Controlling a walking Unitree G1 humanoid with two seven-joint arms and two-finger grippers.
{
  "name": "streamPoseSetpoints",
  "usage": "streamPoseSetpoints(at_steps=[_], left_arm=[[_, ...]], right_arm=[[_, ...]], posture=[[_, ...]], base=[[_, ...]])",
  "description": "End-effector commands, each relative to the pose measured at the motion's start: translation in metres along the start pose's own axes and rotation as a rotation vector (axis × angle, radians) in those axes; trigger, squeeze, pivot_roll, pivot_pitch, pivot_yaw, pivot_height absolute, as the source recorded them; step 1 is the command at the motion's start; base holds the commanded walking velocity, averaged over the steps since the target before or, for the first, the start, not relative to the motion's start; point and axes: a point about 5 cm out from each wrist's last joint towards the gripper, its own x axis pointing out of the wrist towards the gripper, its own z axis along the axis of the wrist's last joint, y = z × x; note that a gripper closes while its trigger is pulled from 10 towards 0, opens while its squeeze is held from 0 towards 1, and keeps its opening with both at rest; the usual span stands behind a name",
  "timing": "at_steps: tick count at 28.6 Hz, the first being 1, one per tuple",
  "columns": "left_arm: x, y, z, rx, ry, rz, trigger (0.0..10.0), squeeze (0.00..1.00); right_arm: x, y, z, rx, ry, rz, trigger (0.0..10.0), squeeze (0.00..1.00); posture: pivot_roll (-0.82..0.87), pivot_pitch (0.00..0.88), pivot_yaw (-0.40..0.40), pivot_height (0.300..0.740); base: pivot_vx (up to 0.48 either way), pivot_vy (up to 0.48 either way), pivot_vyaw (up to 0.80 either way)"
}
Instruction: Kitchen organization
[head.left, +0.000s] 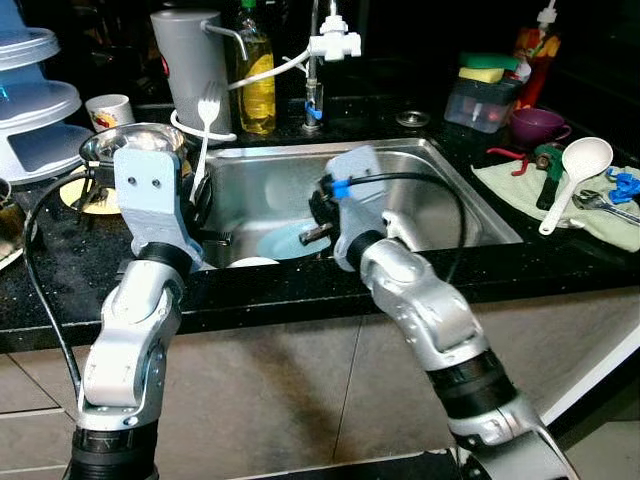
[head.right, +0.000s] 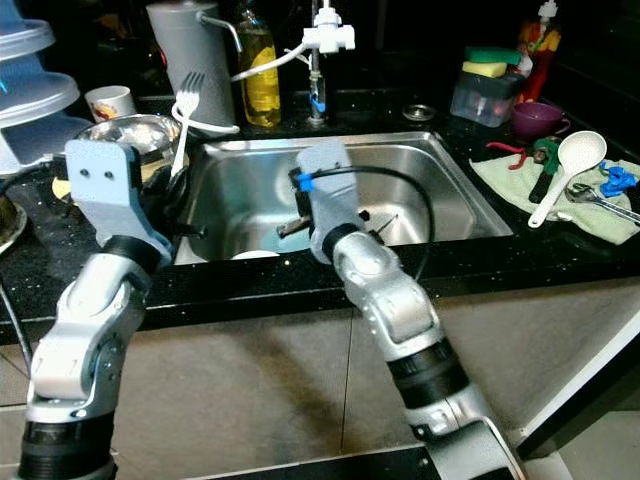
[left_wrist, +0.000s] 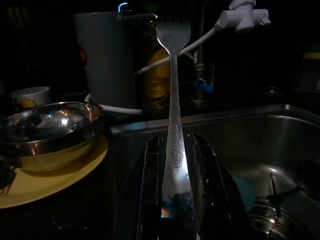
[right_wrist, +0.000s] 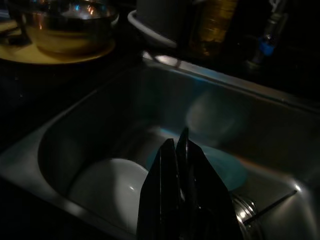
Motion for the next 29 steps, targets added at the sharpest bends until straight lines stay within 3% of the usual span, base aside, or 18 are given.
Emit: streamPoseSetpoints(at_steps=[1,5,6,13,16,18,22,26,29], left_arm=[[-0.002,0.001,-0.002,0.000,0.015,0.005,10.0,0.00],[-0.002,0.000,-0.004,0.001,0.019,0.002,10.0,0.00],[-0.002,0.000,-0.004,0.001,0.020,0.001,10.0,0.00],[-0.001,-0.002,-0.007,-0.002,0.029,-0.014,10.0,0.00],[0.001,0.000,-0.010,0.015,0.044,-0.029,10.0,0.00],[0.004,0.005,-0.013,0.033,0.063,-0.038,10.0,0.00],[0.011,0.014,-0.033,0.087,0.193,-0.118,10.0,0.00],[0.016,0.021,-0.043,0.145,0.251,-0.140,10.0,0.00],[0.030,0.031,-0.046,0.196,0.284,-0.190,10.0,0.00]], right_arm=[[0.002,0.004,-0.001,-0.014,0.000,0.014,10.0,0.00],[0.005,0.007,-0.007,0.045,0.016,0.031,10.0,0.04],[0.005,0.007,-0.007,0.061,0.013,0.030,10.0,1.00],[-0.001,-0.001,-0.005,0.179,-0.046,0.014,10.0,1.00],[-0.009,-0.006,0.006,0.315,-0.155,0.039,10.0,0.97],[-0.018,-0.008,0.015,0.406,-0.254,0.089,10.0,0.00],[-0.037,-0.014,0.030,0.519,-0.405,0.177,10.0,0.00],[-0.044,-0.016,0.035,0.556,-0.453,0.202,10.0,0.00],[-0.052,-0.018,0.040,0.601,-0.498,0.234,10.0,0.00]], posture=[[0.03,0.000,-0.029,0.740],[0.04,0.000,-0.029,0.740],[0.03,0.000,-0.027,0.740],[0.02,0.000,-0.021,0.740],[0.02,0.000,-0.018,0.740],[0.01,0.000,-0.014,0.740],[0.00,0.000,-0.005,0.740],[-0.01,0.000,0.001,0.740],[-0.02,0.000,0.004,0.740]], base=[[0.000,0.000,0.00],[0.000,0.000,0.00],[0.000,0.000,0.00],[0.000,0.000,0.00],[0.000,0.000,0.00],[0.000,0.000,0.00],[0.000,0.000,0.00],[0.000,0.000,-0.68],[0.000,0.000,-0.77]])
